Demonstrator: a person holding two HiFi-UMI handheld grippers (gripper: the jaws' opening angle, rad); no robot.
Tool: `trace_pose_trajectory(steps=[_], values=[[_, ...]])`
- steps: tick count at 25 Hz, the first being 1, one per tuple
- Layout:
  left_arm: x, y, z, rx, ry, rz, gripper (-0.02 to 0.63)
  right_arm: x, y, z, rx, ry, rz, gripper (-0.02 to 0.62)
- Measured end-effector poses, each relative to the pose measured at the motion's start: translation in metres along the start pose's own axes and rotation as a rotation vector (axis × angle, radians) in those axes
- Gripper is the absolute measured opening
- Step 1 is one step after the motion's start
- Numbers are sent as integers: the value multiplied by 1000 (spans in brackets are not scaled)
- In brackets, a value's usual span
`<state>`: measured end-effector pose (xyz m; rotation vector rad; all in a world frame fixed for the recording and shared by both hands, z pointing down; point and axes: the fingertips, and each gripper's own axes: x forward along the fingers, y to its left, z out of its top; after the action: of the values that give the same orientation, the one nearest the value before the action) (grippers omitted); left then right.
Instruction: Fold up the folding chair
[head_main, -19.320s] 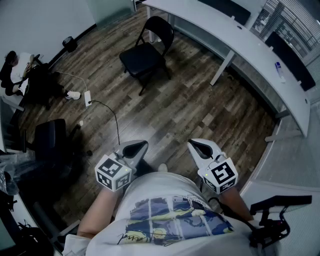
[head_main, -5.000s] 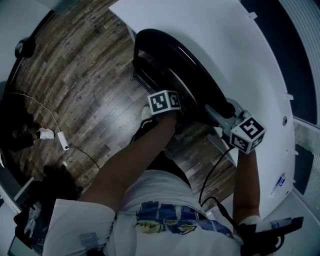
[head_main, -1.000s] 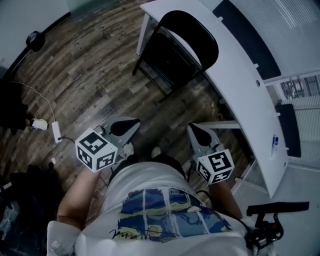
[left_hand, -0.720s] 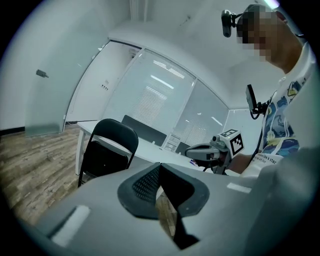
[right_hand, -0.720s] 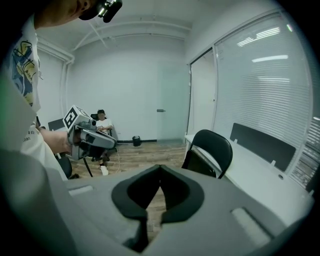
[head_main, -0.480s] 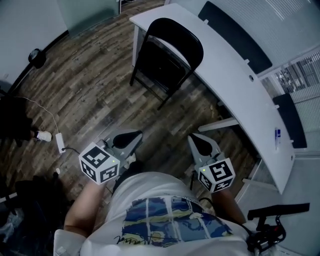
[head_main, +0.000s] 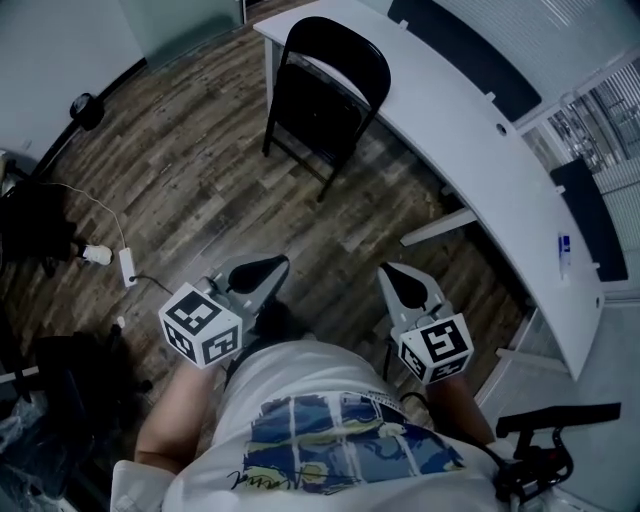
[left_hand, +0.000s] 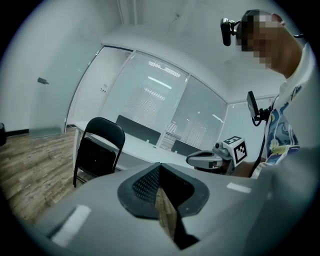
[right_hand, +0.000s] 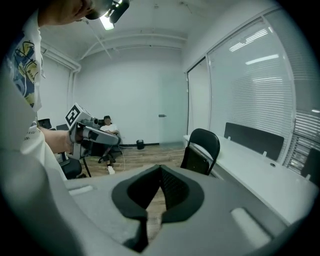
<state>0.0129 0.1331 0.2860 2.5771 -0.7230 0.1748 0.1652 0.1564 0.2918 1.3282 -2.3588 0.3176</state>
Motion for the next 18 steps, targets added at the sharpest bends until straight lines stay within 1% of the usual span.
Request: trace_pose_trajectory(steps=[5,9,12,18], values=[[-14,-35,-24,-5,5,34,3,-33,13,-25,1,-9,19,3],[-19,-56,-41,-19,14,52,3,-55,18,-37,4,-17,22,3],[-20,-66,-47,-25,15,50,3,-66,20,-44,2,-23,18,3],[-12,-87,-51,-11,14,31,3,-91,19,-52,4,-30,-5,3]])
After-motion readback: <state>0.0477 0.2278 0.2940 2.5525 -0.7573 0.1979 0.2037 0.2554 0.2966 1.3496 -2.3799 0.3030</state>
